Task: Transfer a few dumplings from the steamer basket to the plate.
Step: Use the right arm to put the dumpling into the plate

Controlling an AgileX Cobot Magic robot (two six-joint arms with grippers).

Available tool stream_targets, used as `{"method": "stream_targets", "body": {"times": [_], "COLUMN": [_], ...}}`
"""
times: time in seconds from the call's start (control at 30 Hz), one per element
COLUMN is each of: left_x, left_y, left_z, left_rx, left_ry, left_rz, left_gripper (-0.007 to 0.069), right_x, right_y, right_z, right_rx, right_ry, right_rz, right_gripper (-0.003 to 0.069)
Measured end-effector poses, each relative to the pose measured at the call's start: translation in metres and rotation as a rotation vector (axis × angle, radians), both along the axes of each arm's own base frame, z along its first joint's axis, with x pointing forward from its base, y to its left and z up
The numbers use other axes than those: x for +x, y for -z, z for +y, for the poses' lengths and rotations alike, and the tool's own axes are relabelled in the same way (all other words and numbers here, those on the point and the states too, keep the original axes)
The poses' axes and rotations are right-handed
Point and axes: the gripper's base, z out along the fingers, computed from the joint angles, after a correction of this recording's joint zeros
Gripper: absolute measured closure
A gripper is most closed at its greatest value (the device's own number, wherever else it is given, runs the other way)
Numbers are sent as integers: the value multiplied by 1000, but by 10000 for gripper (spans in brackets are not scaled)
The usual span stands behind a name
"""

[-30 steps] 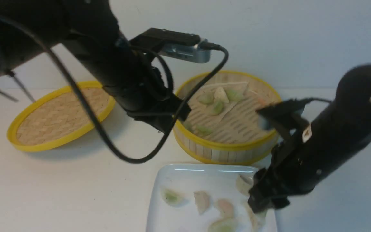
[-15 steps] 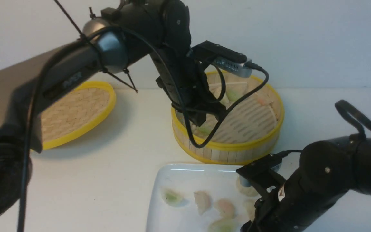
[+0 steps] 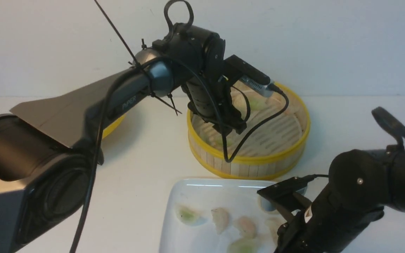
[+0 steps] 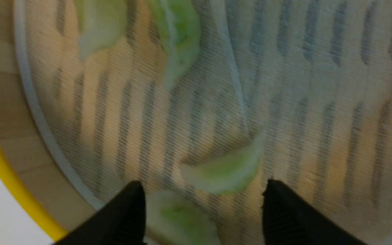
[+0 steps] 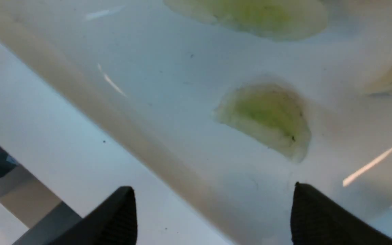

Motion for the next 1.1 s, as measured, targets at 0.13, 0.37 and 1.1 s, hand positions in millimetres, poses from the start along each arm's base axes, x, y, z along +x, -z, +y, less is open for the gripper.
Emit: {"method": "stream_targets", "body": {"times": [0.13, 0.37, 1.1], "left_x": [5, 8, 5], "left_y": [8, 37, 19], "left_z": [-3, -7, -10], "left_rx": [2, 30, 33], "left_ry": [5, 9, -37], "left_rz": [-30, 9, 103], "left_gripper": [99, 81, 491], "right_x": [-3, -7, -9], "right_y": [-12, -30, -33], "right_z": [-1, -4, -3], "right_rx": [30, 76, 98], "right_ry": [-5, 0, 12], "right_rz": [-27, -83, -75], "right_gripper": [146, 163, 173]}}
